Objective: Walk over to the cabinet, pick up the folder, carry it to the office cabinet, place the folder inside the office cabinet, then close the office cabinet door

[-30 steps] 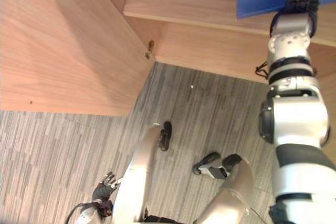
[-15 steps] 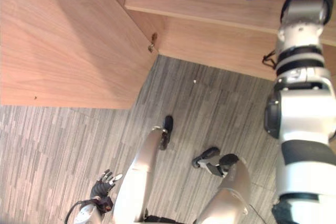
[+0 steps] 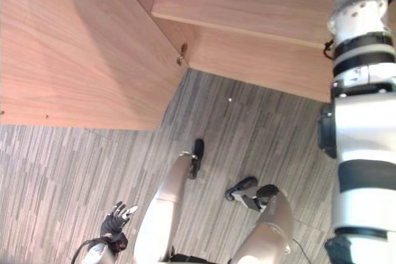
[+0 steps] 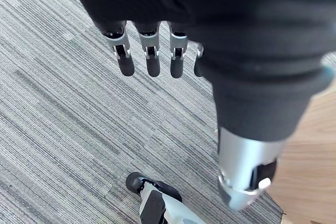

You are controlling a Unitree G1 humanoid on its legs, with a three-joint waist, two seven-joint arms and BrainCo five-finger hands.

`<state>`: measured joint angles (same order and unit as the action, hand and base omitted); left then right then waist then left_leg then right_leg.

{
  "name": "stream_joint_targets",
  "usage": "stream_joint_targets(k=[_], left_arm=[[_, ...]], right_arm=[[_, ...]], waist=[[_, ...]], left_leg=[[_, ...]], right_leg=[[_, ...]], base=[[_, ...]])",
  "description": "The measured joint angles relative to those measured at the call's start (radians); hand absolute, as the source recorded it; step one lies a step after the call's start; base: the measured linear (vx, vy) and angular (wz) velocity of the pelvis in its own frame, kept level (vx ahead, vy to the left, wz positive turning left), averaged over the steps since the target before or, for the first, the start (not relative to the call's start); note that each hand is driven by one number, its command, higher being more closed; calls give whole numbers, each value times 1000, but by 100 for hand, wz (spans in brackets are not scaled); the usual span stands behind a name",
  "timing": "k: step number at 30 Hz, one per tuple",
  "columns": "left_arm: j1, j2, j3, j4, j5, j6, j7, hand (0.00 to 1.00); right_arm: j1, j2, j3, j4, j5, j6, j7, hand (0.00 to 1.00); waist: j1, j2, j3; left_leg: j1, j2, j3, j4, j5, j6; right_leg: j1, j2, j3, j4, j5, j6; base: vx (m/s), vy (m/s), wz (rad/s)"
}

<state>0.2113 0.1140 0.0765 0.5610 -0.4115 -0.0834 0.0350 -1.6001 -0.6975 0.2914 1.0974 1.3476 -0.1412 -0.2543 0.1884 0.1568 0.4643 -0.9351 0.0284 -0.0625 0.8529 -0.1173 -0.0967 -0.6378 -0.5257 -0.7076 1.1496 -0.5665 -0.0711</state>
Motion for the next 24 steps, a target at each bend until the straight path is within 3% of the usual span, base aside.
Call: stream_joint_targets(k=[16,24], left_arm=[[0,20,0,19,7,-1,-22,0],[0,22,0,19,9,-1,-23,0]], right_arm=[[71,51,292,208,-193,134,42,0],[79,55,369,250,-236,159,47,0]], waist=[[3,-1,-4],[3,-2,-8]], left_leg=[[-6,12,10,9,-1,1],[-8,19,12,23,-4,4]], right_leg=[[-10,6,8,8,0,0],[-11,11,12,12,0,0]], base=[[-17,9,-1],[-7,5,-1]])
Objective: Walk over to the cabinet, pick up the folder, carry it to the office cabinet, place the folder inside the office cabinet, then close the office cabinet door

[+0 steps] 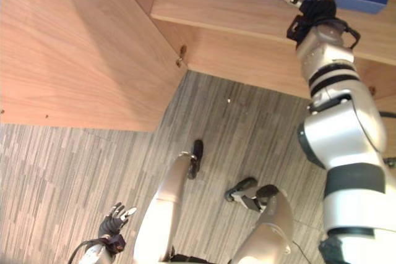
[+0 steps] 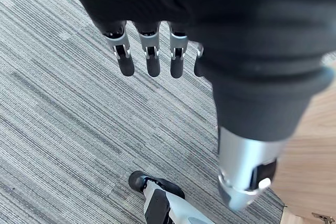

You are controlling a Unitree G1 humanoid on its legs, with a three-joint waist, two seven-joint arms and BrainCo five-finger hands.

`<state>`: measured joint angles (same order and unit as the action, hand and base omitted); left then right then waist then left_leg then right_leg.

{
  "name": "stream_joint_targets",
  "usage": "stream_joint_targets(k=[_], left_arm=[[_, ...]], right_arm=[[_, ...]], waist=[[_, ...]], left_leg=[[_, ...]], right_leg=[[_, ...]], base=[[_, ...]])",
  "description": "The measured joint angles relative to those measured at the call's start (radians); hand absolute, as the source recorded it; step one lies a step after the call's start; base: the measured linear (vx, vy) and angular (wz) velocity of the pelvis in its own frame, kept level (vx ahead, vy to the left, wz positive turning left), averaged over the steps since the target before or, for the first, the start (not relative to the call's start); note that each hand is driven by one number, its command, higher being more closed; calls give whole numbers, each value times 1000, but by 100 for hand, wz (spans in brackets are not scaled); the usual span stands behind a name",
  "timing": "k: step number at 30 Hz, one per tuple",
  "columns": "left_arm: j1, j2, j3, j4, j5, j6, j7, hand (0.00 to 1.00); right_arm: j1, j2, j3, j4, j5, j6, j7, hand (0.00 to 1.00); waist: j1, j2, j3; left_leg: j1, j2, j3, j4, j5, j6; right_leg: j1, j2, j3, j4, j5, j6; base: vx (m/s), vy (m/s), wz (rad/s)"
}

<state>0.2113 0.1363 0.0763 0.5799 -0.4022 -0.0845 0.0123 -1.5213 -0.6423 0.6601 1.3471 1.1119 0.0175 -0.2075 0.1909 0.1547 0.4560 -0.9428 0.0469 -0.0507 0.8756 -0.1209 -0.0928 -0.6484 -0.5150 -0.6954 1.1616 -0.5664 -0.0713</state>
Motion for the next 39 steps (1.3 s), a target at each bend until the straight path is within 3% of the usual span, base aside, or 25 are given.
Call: stream_joint_targets(k=[11,17,20,25,28,33,39], left_arm=[[7,8,0,0,0,0,-1,0],[11,8,-2,1,2,-2,-3,0],[13,7,-6,1,6,-11,-8,0],[16,-8,-8,3,10,-22,-8,0],[18,-28,-8,22,9,-24,-5,0],[26,-35,15,125,22,-34,12,0],[-61,-76,86,282,128,-32,60,0]], right_arm=[[27,32,4,23,-84,23,2,0],[79,63,49,19,-443,54,41,0],[170,106,26,-8,-550,64,50,0],[352,283,-207,-64,-582,61,35,0],[500,410,-375,-113,-583,55,23,0],[846,600,-669,-232,-605,14,18,0],[1167,691,-821,-274,-686,-11,18,0]], waist=[[-6,-16,-12],[-8,-40,-23],[-13,-47,-25],[-43,-82,-34],[-56,-111,-49],[-68,-158,-184],[-111,-159,-290]], left_leg=[[2,10,2,1,0,-1],[34,24,6,-25,2,-3],[98,36,13,-69,7,-5],[264,72,53,-241,54,-6],[414,101,98,-388,91,-7],[644,126,208,-694,179,-14],[824,119,278,-863,207,-22]], right_leg=[[-1,10,2,-1,1,-3],[24,33,2,-39,19,-1],[78,59,1,-95,42,8],[198,142,1,-288,129,26],[307,217,12,-458,204,48],[443,340,60,-771,345,83],[586,404,96,-970,432,124]], base=[[-35,16,-2],[-11,18,-6],[-8,19,-14],[19,-2,-26],[101,-8,-41],[173,35,-49],[164,41,-29]])
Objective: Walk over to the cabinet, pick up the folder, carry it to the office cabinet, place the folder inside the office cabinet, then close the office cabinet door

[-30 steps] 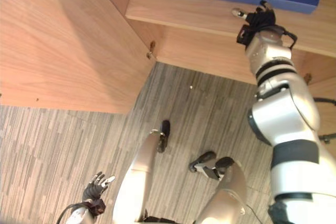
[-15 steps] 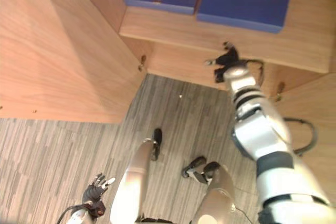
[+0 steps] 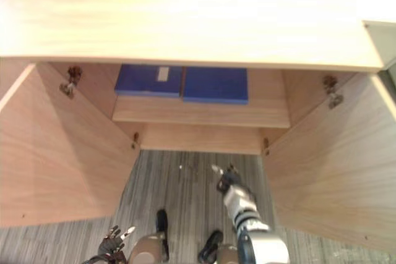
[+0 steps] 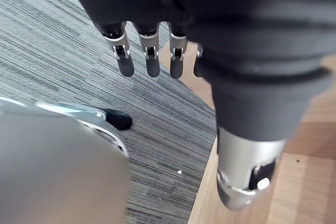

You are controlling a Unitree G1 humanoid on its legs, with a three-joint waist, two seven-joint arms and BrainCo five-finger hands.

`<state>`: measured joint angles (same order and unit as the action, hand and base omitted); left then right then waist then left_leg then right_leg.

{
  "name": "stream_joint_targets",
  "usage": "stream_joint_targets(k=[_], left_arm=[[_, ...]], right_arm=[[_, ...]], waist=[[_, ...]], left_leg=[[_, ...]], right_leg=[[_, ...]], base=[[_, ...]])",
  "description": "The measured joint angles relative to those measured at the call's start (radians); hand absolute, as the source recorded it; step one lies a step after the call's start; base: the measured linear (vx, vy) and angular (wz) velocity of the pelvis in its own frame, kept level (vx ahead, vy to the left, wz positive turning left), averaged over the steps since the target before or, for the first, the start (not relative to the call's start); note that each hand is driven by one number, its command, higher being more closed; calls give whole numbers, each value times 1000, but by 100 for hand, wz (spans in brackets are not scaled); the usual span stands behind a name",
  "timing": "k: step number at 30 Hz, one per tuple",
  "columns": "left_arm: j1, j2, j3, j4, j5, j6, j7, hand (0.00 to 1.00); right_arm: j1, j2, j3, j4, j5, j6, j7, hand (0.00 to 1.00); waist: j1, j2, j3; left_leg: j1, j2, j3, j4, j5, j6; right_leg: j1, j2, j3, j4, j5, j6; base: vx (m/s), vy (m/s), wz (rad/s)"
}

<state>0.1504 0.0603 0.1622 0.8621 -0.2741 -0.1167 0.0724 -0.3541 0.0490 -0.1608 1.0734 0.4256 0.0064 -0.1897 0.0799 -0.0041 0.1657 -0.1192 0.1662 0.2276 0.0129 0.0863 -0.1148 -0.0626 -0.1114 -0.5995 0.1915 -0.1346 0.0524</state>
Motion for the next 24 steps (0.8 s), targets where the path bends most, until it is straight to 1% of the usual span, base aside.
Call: stream_joint_targets(k=[1,2,5,7,8,9,10,12,15,16,17,18,19,20,22,23,24], left_arm=[[-34,-25,4,24,35,2,12,0],[-40,-27,5,26,44,0,15,0],[-74,-51,13,48,81,2,26,0],[-86,-65,7,63,83,2,34,0],[-91,-64,-8,77,84,3,40,0],[-92,-58,-32,85,87,6,45,0],[-94,-55,-47,89,96,9,46,0],[-102,-38,-95,111,154,14,50,0],[-111,-25,-138,133,197,22,49,0],[-113,-22,-138,136,197,22,48,0],[-120,-15,-138,148,197,22,48,0],[-124,-14,-135,146,196,22,48,0],[-123,-11,-130,138,196,20,48,0],[-123,-7,-127,137,196,20,48,0],[-115,5,-121,127,195,20,48,0],[-108,10,-109,122,186,16,48,0],[-105,12,-101,122,183,15,49,0]], right_arm=[[70,15,-18,1,-20,-6,2,0],[80,17,-19,2,-21,-7,2,0],[153,30,-105,40,-39,-11,8,0],[192,28,-149,44,-57,-18,5,0],[215,28,-174,61,-57,-27,2,0],[233,29,-201,78,-87,-26,-4,0],[246,29,-215,82,-113,-24,-9,0],[271,26,-265,78,-180,-19,-22,0],[281,19,-288,76,-187,-21,-26,0],[283,16,-288,77,-186,-23,-26,0],[286,13,-289,76,-176,-28,-26,0],[285,3,-289,74,-172,-29,-26,0],[288,-7,-291,69,-172,-29,-26,0],[289,-12,-291,69,-174,-29,-26,0],[305,-25,-291,69,-177,-28,-29,0],[315,-34,-291,70,-177,-27,-31,0],[319,-37,-291,69,-177,-27,-31,0]], waist=[[-21,-2,-20],[-22,-2,-21],[-41,-5,-44],[-47,-7,-46],[-56,-8,-47],[-65,-8,-46],[-67,-9,-47],[-70,-10,-48],[-88,-11,-52],[-88,-12,-52],[-88,-13,-49],[-88,-3,-39],[-85,16,-26],[-83,23,-20],[-77,27,-14],[-69,25,-7],[-67,21,-4]], left_leg=[[44,-5,22,-27,1,0],[54,-6,27,-32,1,0],[128,-17,54,-64,0,0],[153,-21,59,-67,-1,-1],[162,-22,60,-67,-2,-1],[176,-21,61,-67,-6,-1],[185,-22,62,-67,-8,-1],[210,-22,70,-71,-13,1],[206,-21,70,-62,-18,8],[198,-20,72,-46,-25,12],[157,-9,70,37,-68,15],[97,23,60,181,-137,15],[47,68,50,329,-203,16],[27,85,44,391,-224,17],[-28,113,45,514,-228,27],[-44,119,44,553,-230,32],[-50,116,42,560,-240,40]], right_leg=[[37,7,14,-40,17,9],[44,8,18,-44,20,12],[101,11,45,-77,31,21],[125,12,55,-94,41,23],[140,15,58,-108,49,21],[157,20,63,-121,55,19],[164,21,68,-125,57,17],[185,27,90,-143,69,7],[186,36,105,-172,95,1],[186,36,109,-178,100,-1],[186,36,112,-182,104,-7],[186,45,115,-184,95,-11],[197,69,119,-184,84,-26],[205,79,121,-184,82,-30],[217,84,128,-183,81,-32],[226,75,140,-182,80,-33],[224,68,146,-181,79,-34]], base=[[107,44,-28],[106,56,-34],[42,28,-21],[12,15,-11],[-15,0,-7],[-21,-4,-8],[-27,-7,-14],[-61,-5,-20],[-116,1,-12],[-128,-5,-14],[-137,-28,-10],[-190,-41,-10],[-163,-32,-8],[-129,-7,-7],[-59,8,-8],[3,48,-16],[35,99,-22]])
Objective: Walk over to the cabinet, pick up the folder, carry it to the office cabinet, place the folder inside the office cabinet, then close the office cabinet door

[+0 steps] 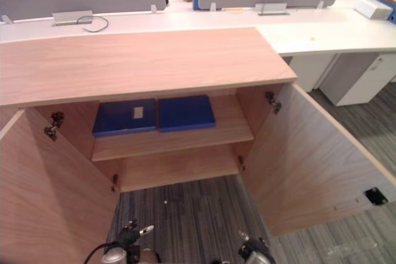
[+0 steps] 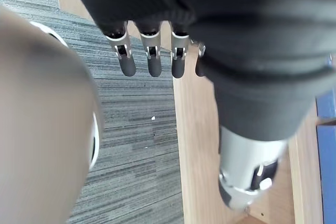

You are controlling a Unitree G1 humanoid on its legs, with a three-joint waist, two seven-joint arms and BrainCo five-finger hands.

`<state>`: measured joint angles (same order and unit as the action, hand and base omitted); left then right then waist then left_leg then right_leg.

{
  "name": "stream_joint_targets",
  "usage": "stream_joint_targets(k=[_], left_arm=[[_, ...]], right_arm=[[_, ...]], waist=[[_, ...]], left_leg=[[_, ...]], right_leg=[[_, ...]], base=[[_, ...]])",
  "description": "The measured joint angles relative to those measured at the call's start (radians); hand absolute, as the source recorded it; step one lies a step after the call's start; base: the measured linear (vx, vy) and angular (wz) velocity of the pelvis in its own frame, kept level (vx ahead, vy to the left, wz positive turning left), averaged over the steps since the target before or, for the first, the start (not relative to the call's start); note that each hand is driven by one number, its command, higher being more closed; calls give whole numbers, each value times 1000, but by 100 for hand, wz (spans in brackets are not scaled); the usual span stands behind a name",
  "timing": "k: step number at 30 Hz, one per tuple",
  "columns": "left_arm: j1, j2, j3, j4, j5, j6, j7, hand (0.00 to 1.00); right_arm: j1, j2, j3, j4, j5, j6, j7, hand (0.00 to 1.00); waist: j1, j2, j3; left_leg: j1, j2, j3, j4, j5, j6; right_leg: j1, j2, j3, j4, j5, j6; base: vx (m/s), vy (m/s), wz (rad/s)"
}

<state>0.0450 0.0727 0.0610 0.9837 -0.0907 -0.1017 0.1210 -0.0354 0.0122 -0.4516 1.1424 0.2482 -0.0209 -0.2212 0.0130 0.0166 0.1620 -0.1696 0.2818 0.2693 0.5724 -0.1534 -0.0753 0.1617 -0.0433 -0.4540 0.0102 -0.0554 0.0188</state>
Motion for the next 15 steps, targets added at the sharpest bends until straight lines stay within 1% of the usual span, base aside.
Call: stream_joint_targets(k=[1,2,3,4,5,6,7,8,9,11,12,13,14,15], left_arm=[[2,1,19,5,-25,0,0,0],[4,0,27,7,-38,-1,1,0],[9,-2,46,10,-57,-1,2,0],[9,-2,55,14,-64,-1,2,0],[11,-11,83,28,-69,-1,3,0],[11,-16,97,35,-68,-1,3,0],[9,-16,103,40,-66,0,3,0],[2,-16,110,43,-62,-1,3,0],[-3,-17,127,43,-61,1,3,0],[-2,-19,144,47,-56,4,3,0],[-2,-16,143,48,-56,6,3,0],[-2,-16,143,48,-56,6,3,0],[-6,-17,143,47,-57,5,2,0],[-11,-19,140,47,-57,6,2,0]], right_arm=[[0,-8,0,1,0,0,-1,0],[1,-10,0,2,1,0,-1,0],[4,-13,1,0,1,0,0,0],[6,-14,3,-1,1,0,0,0],[11,-18,16,-2,1,0,0,0],[8,-19,24,-2,-1,0,0,0],[7,-14,31,-2,-4,0,0,0],[2,-13,46,-1,-17,0,0,0],[-4,-7,50,-1,-29,0,0,0],[-14,0,55,-1,-34,0,2,0],[-17,7,61,-1,-35,0,3,0],[-19,9,61,0,-35,1,3,0],[-22,10,60,2,-37,2,3,0],[-22,7,60,4,-39,6,4,0]], waist=[[0,-3,10],[1,-4,15],[1,-4,16],[1,-2,16],[7,1,11],[8,5,7],[8,0,5],[8,-12,7],[15,-13,8],[16,-10,7],[21,-12,3],[24,-13,2],[34,-16,2],[35,-16,2]], left_leg=[[-8,-24,-9,-36,-21,0],[-9,-38,-11,-72,-20,0],[-9,-69,-19,-167,-9,-7],[-10,-81,-25,-214,-1,-9],[4,-111,-34,-286,97,-13],[18,-134,-22,-314,128,6],[18,-145,-6,-322,124,9],[13,-166,2,-304,112,32],[8,-184,12,-272,88,45],[18,-198,18,-246,57,55],[17,-201,18,-234,38,54],[14,-201,17,-227,27,55],[11,-205,18,-211,-1,58],[11,-213,21,-194,-43,64]], right_leg=[[-1,-23,8,4,0,0],[-3,-35,14,5,0,1],[-4,-62,21,5,-3,5],[-3,-73,26,4,-5,8],[0,-101,40,4,-5,36],[2,-123,47,-2,0,56],[-1,-132,47,-6,3,61],[0,-145,49,-17,9,58],[11,-166,49,-26,27,77],[36,-183,48,-39,37,94],[39,-188,47,-39,43,106],[39,-193,47,-38,44,107],[33,-203,47,-22,31,128],[22,-225,47,24,5,162]], base=[[25,119,-18],[13,147,-22],[24,146,-17],[107,277,-23],[150,271,-20],[243,327,-18],[225,198,-6],[284,204,-3],[228,143,-2],[261,166,-3],[238,135,-3],[167,93,-8],[187,125,-11],[147,120,-15]])
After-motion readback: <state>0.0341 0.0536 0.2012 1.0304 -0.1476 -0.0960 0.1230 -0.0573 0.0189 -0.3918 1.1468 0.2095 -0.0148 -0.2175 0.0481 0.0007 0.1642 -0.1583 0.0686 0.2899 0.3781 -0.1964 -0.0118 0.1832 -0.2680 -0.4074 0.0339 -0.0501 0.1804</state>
